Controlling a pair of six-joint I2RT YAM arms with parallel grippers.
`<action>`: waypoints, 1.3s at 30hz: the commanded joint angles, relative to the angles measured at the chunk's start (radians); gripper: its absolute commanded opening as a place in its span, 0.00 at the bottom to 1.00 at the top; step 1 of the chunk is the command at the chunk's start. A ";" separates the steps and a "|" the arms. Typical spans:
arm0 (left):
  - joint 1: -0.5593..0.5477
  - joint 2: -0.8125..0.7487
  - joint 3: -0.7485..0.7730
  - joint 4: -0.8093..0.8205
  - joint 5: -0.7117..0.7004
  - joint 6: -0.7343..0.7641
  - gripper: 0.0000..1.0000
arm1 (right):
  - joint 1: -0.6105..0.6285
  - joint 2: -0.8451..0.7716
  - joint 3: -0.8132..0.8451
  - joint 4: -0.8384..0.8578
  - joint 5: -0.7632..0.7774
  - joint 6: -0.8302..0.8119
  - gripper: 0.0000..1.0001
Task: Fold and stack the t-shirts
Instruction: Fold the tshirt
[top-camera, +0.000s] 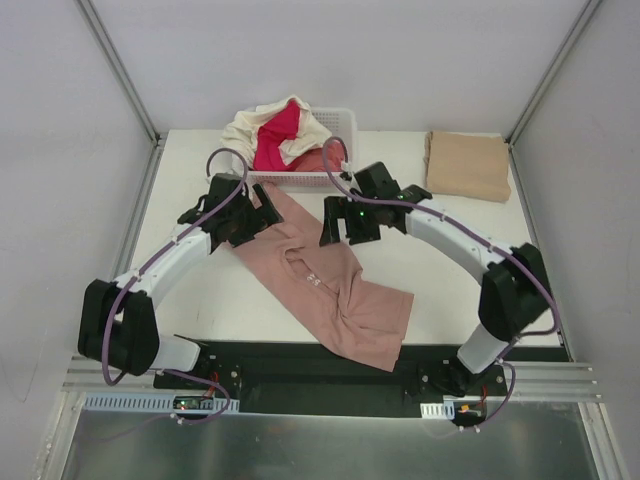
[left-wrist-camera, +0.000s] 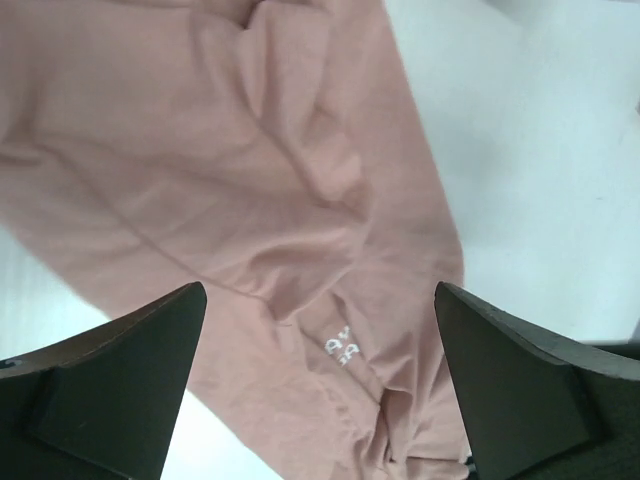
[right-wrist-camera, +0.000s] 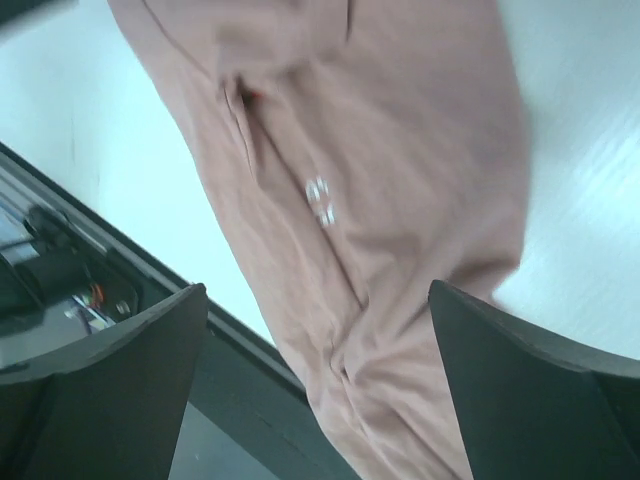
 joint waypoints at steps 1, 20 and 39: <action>-0.006 -0.086 -0.126 -0.022 -0.088 -0.031 0.99 | -0.024 0.165 0.204 0.037 -0.039 0.044 0.92; -0.038 0.469 0.135 0.072 0.080 -0.041 0.59 | 0.008 0.363 0.049 0.030 -0.061 0.001 0.98; -0.413 0.925 0.832 0.011 0.148 -0.055 0.58 | -0.169 -0.071 -0.457 0.020 0.162 0.056 0.97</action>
